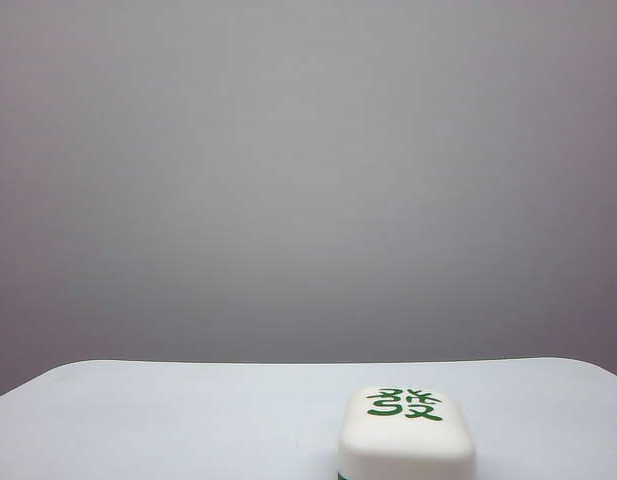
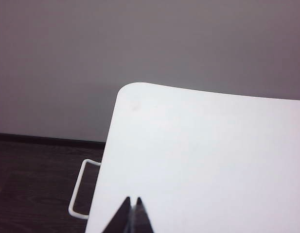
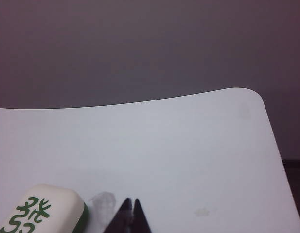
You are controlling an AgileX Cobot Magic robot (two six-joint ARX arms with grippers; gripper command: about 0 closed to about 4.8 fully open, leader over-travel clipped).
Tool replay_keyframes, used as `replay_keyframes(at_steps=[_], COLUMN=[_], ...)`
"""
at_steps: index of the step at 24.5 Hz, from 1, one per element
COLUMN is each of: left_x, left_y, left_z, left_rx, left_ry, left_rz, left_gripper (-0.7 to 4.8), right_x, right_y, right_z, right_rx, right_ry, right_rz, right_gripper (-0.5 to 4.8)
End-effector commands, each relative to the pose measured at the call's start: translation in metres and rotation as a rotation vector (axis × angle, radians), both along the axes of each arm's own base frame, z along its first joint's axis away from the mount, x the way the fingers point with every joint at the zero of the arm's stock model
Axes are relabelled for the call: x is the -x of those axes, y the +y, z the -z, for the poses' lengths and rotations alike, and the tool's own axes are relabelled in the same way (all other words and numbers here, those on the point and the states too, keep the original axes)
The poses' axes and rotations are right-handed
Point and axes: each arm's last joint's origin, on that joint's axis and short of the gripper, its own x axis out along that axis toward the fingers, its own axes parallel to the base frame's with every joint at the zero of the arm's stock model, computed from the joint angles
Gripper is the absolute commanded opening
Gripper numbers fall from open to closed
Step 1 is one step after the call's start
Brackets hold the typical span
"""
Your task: Pick up the foam mahjong on the table and turn it over.
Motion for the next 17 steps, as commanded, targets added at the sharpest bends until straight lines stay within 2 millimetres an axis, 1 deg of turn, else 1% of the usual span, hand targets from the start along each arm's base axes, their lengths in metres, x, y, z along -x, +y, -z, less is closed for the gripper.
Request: replay_keyframes(at_steps=[1, 5, 8, 9, 10, 12, 14, 16, 17], left_x=[0.000, 0.000, 0.001, 0.002, 0.004, 0.006, 0.005, 0.004, 0.002], left_y=[0.000, -0.001, -0.004, -0.006, -0.005, -0.004, -0.005, -0.005, -0.006], left_z=[-0.001, -0.001, -0.007, -0.014, -0.020, -0.030, -0.047, -0.058, -0.071], left_rx=[0.033, 0.044, 0.133, 0.166, 0.163, 0.175, 0.188, 0.206, 0.208], left_ry=[-0.009, -0.002, -0.006, 0.001, 0.016, 0.022, -0.004, -0.009, -0.012], left_rz=[-0.004, 0.023, 0.127, 0.164, 0.157, 0.128, 0.134, 0.138, 0.154], left_gripper=[-0.05, -0.05, -0.05, -0.05, -0.05, -0.05, -0.05, -0.05, -0.05], right_x=[0.000, 0.000, 0.000, 0.000, 0.001, 0.001, 0.000, -0.002, -0.006], right_y=[0.000, 0.000, 0.001, 0.002, 0.002, 0.002, 0.002, 0.003, 0.004], right_z=[0.001, 0.001, 0.000, -0.003, -0.008, -0.015, -0.029, -0.035, -0.041], right_rx=[0.002, 0.000, -0.058, -0.117, -0.145, -0.142, -0.133, -0.128, -0.120], right_ry=[-0.004, -0.004, 0.001, -0.003, -0.010, -0.027, -0.032, -0.013, 0.016], right_rz=[0.001, 0.001, -0.030, -0.036, -0.029, 0.005, 0.051, 0.051, 0.049], right_gripper=[-0.01, -0.01, -0.01, -0.02, -0.03, -0.04, -0.04, -0.04, -0.04])
